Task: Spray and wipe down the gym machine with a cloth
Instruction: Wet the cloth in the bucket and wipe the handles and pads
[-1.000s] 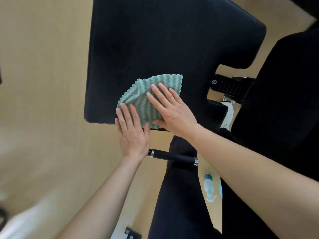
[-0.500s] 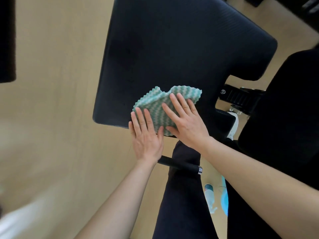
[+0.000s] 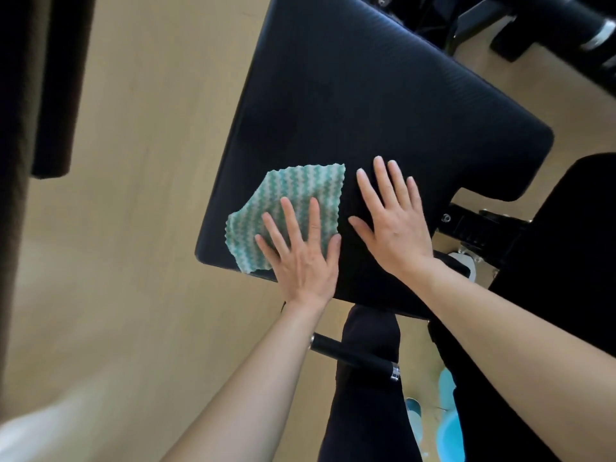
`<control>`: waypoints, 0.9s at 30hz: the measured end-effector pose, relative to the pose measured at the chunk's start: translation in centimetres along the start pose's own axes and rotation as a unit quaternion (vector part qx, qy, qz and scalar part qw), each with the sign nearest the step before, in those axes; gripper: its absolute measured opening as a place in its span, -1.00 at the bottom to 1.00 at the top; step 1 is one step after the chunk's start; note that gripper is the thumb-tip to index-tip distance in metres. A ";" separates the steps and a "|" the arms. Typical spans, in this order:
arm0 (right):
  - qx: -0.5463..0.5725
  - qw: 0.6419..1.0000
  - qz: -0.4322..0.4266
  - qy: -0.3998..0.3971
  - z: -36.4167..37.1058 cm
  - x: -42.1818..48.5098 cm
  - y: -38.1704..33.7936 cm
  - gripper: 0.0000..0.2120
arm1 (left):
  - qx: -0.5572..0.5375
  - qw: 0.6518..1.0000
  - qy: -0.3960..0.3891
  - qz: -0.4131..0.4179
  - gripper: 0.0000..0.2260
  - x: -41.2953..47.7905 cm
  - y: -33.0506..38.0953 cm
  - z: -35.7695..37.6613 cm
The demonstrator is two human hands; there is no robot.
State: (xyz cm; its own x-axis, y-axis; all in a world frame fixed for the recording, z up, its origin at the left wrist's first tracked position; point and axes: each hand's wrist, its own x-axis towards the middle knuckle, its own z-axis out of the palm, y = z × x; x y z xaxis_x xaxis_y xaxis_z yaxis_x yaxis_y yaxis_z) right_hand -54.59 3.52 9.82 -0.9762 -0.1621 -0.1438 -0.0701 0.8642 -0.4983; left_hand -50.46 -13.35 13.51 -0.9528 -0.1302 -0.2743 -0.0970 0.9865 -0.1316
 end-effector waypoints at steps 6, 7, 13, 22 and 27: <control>0.013 0.999 0.029 0.005 0.4 0.2 -0.8 -0.32 | 0.018 0.998 0.050 0.041 -0.40 10.2 -0.3 -3.7; 0.012 0.999 0.030 0.011 0.4 0.3 -0.9 -0.33 | 0.015 0.998 0.058 0.035 -0.40 11.8 0.2 -4.3; -0.006 1.000 -0.002 0.014 0.2 0.8 0.2 -0.31 | 0.022 0.996 0.084 0.022 -0.42 13.4 0.7 -4.6; 0.011 1.000 0.010 0.005 -0.2 0.9 0.2 -0.27 | 0.004 0.999 0.022 -0.046 -0.34 -0.6 -3.9 0.5; 0.022 0.999 0.004 0.025 0.3 0.8 0.8 -0.27 | 0.026 0.999 0.024 -0.023 -0.30 3.0 -3.1 -1.0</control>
State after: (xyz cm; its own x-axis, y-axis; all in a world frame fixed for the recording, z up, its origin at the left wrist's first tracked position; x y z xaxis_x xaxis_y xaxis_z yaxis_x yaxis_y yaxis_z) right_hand -55.32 3.95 9.00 -0.9857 -0.1304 -0.1066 -0.0539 0.8439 -0.5338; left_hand -53.27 -16.66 14.04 -0.9606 -0.1693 -0.2206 -0.1274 0.9731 -0.1920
